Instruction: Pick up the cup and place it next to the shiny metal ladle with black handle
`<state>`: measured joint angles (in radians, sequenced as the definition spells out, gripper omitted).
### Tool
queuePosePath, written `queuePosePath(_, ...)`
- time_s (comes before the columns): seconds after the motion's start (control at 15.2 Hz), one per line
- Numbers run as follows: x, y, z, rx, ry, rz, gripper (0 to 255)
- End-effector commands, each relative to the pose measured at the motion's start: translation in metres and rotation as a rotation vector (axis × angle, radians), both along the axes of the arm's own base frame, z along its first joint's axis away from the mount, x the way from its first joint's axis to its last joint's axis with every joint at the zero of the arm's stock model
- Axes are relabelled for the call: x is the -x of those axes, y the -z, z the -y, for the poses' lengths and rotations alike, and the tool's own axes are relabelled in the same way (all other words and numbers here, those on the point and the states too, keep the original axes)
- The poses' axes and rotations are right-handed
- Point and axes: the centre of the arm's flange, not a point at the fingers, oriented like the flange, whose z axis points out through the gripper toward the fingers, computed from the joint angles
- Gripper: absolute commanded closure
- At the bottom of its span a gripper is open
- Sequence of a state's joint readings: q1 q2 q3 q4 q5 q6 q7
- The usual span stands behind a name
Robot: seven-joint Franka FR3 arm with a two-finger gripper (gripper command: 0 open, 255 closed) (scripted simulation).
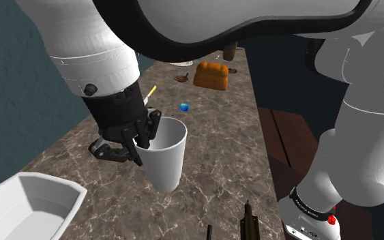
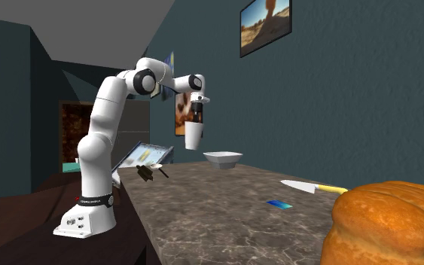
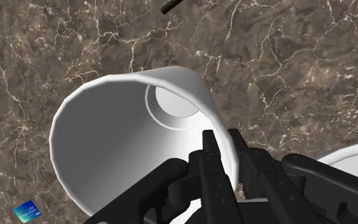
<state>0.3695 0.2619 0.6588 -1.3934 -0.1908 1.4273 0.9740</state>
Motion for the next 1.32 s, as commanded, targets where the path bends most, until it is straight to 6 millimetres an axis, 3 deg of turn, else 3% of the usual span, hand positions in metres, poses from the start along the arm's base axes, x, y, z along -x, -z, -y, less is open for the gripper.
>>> queuePosePath(0.0, -0.001, 0.010, 0.000, -0.001, 0.000, 0.001, 255)
queuePosePath(1.25, -0.001, 0.110, 0.000, -0.001, 0.000, 0.001, 255)
